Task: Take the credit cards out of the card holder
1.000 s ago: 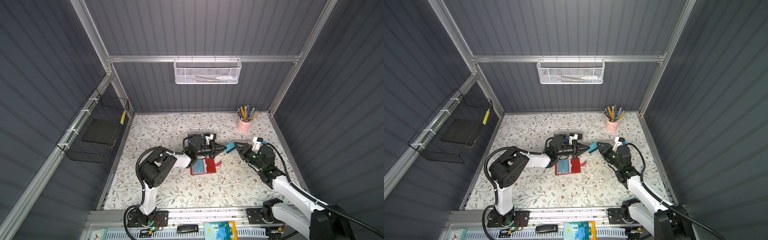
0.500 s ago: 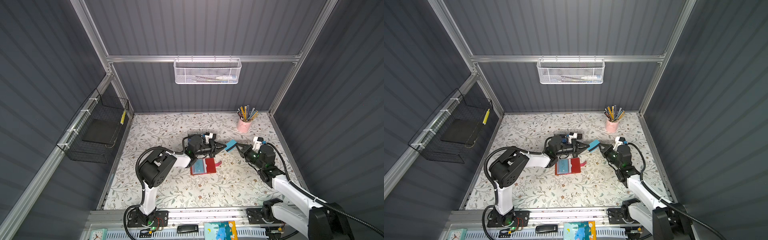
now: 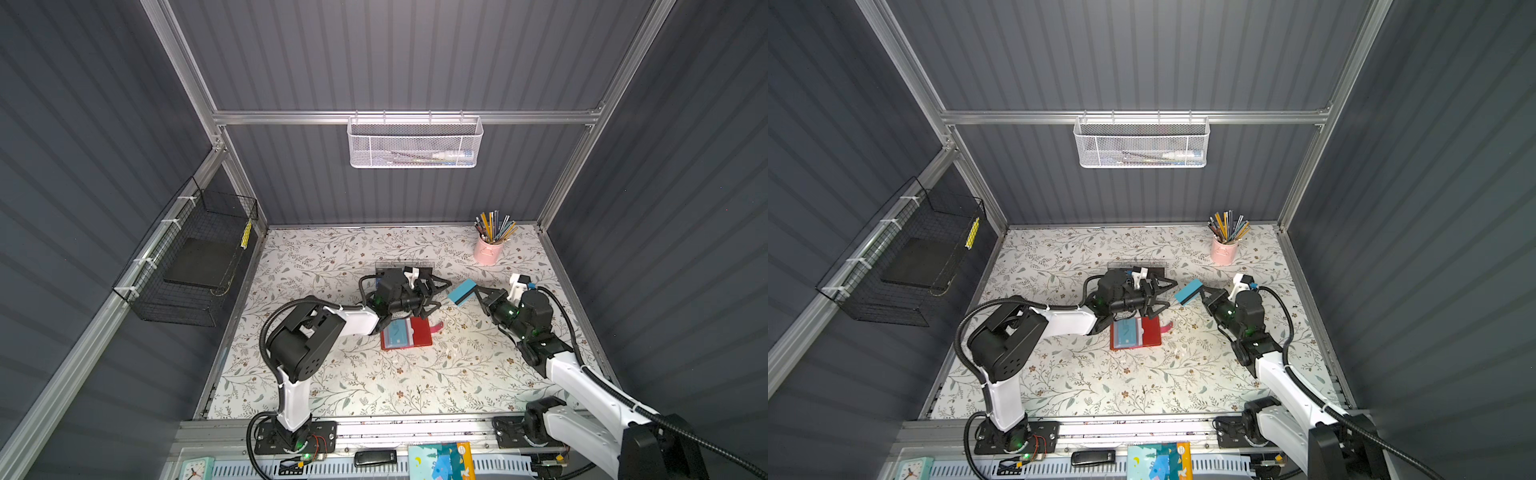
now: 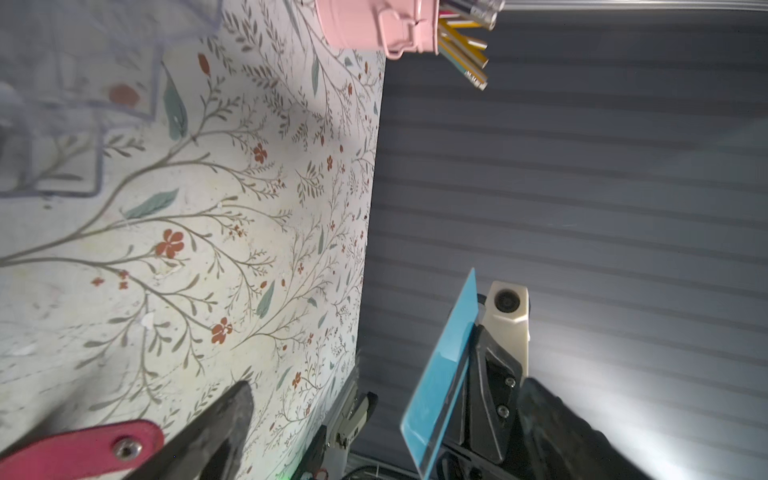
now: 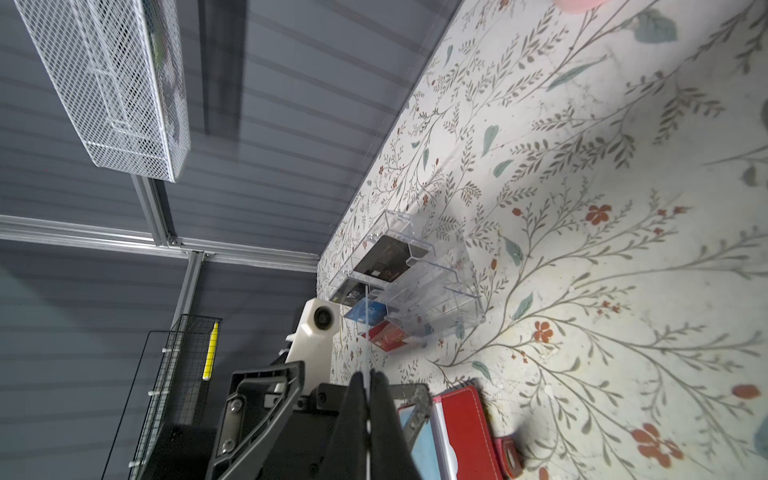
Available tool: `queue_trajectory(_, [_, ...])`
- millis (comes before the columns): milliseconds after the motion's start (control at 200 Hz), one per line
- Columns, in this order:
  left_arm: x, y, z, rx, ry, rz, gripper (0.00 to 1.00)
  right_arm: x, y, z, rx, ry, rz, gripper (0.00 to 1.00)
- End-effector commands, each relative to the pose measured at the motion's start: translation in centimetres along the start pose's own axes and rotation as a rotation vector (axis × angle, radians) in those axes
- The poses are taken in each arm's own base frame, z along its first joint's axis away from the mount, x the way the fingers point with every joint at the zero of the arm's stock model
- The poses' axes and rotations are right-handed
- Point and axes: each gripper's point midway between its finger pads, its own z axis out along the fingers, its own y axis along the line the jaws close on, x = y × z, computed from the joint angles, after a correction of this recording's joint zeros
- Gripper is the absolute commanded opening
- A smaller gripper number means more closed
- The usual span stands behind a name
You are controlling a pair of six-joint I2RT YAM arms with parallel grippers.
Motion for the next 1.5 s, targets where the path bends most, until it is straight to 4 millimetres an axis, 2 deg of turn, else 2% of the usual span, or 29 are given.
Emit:
queue_trajectory(0, [-0.5,-0.6,-0.9,-0.041,-0.113,0.044,1.00,-1.8,0.5,-0.5,0.024,-0.101,0.001,0.00])
queue_trajectory(75, [0.3,-0.6,-0.3,-0.072,-0.163,0.048,1.00,-2.5,0.4,-0.8,0.060,-0.151,0.000,0.00])
queue_trajectory(250, [3.0,-1.5,2.7,-0.040,-0.180,0.022,1.00,-3.6,0.8,-1.1,0.099,-0.249,-0.011,0.00])
queue_trajectory(325, [3.2,-1.8,3.3,-0.015,-0.197,0.008,1.00,-4.0,1.3,-1.2,0.094,-0.286,-0.015,0.00])
queue_trajectory(435, [2.7,-2.7,3.0,0.003,-0.239,0.019,0.98,-4.1,1.6,-1.2,0.099,-0.309,-0.021,0.00])
queue_trajectory(575, [2.1,-3.3,2.5,0.024,-0.284,0.017,0.89,-3.8,1.4,-0.5,0.089,-0.301,-0.020,0.00])
queue_trajectory(635, [1.8,-3.3,2.3,0.038,-0.301,0.009,0.78,-3.4,1.3,-0.3,0.083,-0.301,-0.022,0.00])
queue_trajectory(675, [1.7,-3.4,2.3,0.049,-0.311,0.008,0.75,-3.2,1.3,-0.3,0.076,-0.299,-0.025,0.00])
queue_trajectory(855, [1.7,-4.3,3.3,0.089,-0.325,0.016,0.63,-2.5,0.9,0.1,0.070,-0.289,-0.027,0.00])
queue_trajectory(965, [1.7,-5.1,3.9,0.108,-0.327,0.019,0.58,-2.4,0.8,0.2,0.068,-0.290,-0.028,0.00])
queue_trajectory(996, [1.7,-5.2,3.9,0.115,-0.327,-0.002,0.54,-2.4,0.8,0.2,0.069,-0.288,-0.029,0.00])
queue_trajectory(1136, [1.8,-5.2,4.4,0.128,-0.320,-0.019,0.47,-2.3,0.6,0.5,0.073,-0.282,-0.029,0.00])
queue_trajectory(1496, [2.0,-4.7,4.6,0.118,-0.324,-0.021,0.18,-2.1,0.3,1.0,0.079,-0.278,-0.029,0.00])
